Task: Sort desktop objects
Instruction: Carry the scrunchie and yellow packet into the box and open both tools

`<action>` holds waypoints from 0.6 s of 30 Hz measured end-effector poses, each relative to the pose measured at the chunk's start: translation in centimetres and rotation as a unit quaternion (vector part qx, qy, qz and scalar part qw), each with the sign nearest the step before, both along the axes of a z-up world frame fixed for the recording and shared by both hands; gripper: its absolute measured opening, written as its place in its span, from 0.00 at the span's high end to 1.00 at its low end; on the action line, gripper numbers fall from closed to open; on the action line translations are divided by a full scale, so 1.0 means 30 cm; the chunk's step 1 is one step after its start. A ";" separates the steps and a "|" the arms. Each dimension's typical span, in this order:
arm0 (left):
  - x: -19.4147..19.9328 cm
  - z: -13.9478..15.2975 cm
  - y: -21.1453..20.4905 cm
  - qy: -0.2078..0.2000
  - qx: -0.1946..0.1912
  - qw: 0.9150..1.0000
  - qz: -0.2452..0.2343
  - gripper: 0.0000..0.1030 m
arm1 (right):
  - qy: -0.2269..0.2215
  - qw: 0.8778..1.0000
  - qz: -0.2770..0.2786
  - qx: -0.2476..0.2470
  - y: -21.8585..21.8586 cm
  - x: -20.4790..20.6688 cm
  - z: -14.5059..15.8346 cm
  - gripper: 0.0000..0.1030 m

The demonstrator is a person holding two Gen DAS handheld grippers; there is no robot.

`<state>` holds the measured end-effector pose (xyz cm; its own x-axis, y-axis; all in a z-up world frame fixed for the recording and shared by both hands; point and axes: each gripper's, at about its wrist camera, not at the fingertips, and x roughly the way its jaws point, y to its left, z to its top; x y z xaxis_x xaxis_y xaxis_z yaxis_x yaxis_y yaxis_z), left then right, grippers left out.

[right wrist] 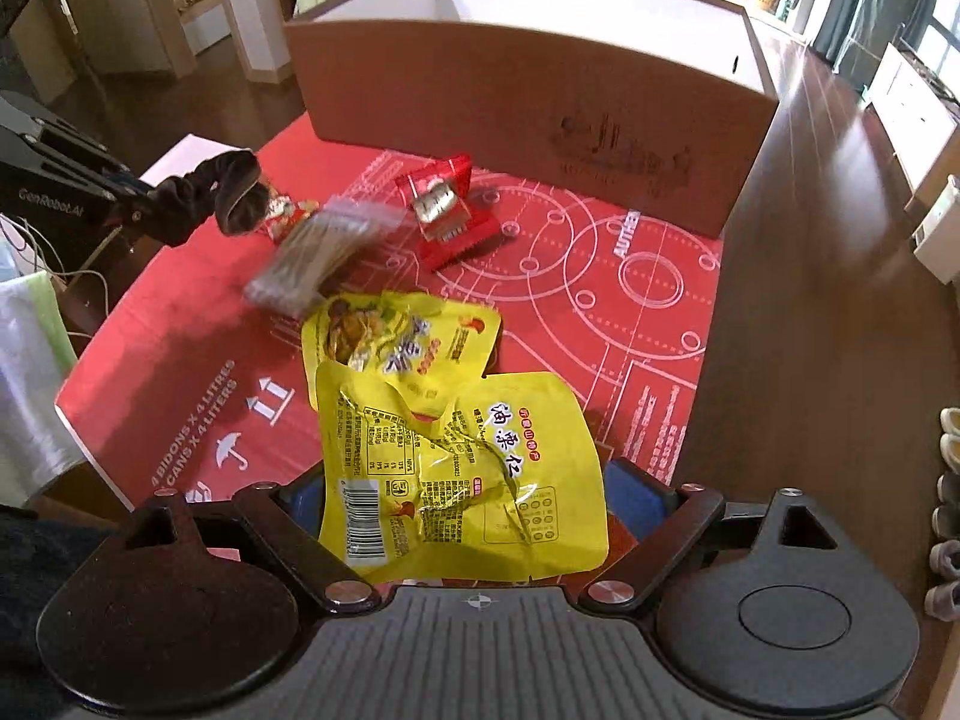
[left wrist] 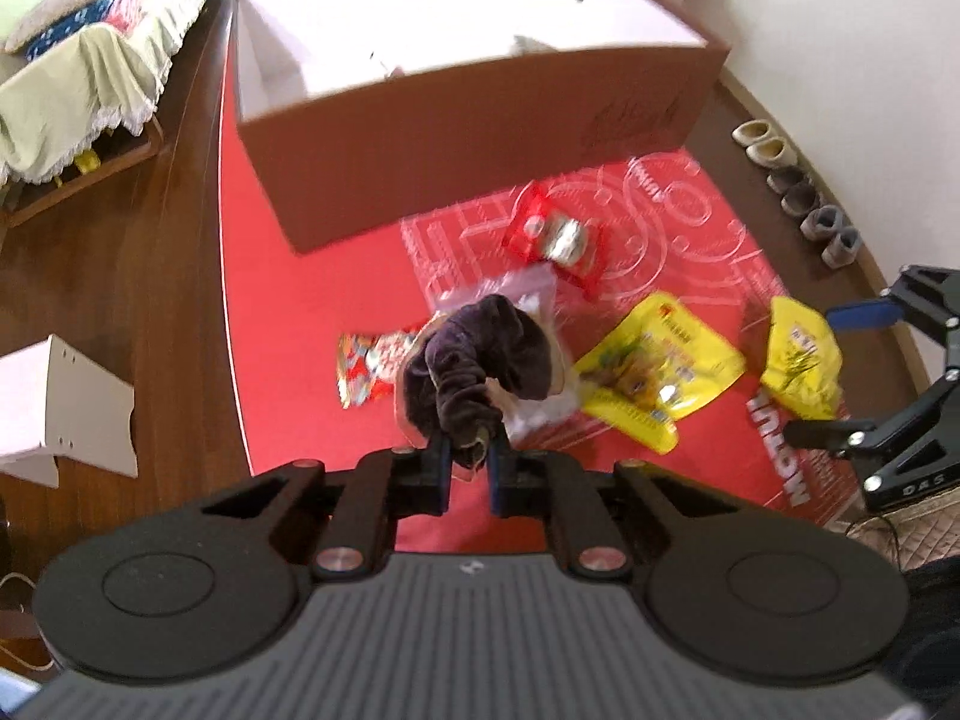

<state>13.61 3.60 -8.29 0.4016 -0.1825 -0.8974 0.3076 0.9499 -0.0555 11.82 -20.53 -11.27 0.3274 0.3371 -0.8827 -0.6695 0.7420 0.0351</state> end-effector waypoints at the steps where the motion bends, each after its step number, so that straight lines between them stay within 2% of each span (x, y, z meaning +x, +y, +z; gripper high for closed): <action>1: 0.000 0.015 -0.006 -0.005 -0.002 1.000 -0.003 0.92 | -0.002 1.000 0.001 0.002 0.000 0.002 0.007 0.13; 5: 0.008 0.061 -0.025 -0.021 -0.008 1.000 -0.010 0.92 | -0.010 1.000 0.004 0.009 0.001 0.011 0.038 0.13; 18: 0.065 0.114 -0.038 -0.042 -0.016 0.999 -0.017 0.92 | -0.026 0.999 0.008 0.027 0.028 0.055 0.099 0.13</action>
<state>15.56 2.45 -4.86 0.4680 -0.2255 -0.8545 0.3438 0.9372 -0.0590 13.47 -19.70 -8.29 0.3668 0.3895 -0.8448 -0.6839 0.7286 0.0390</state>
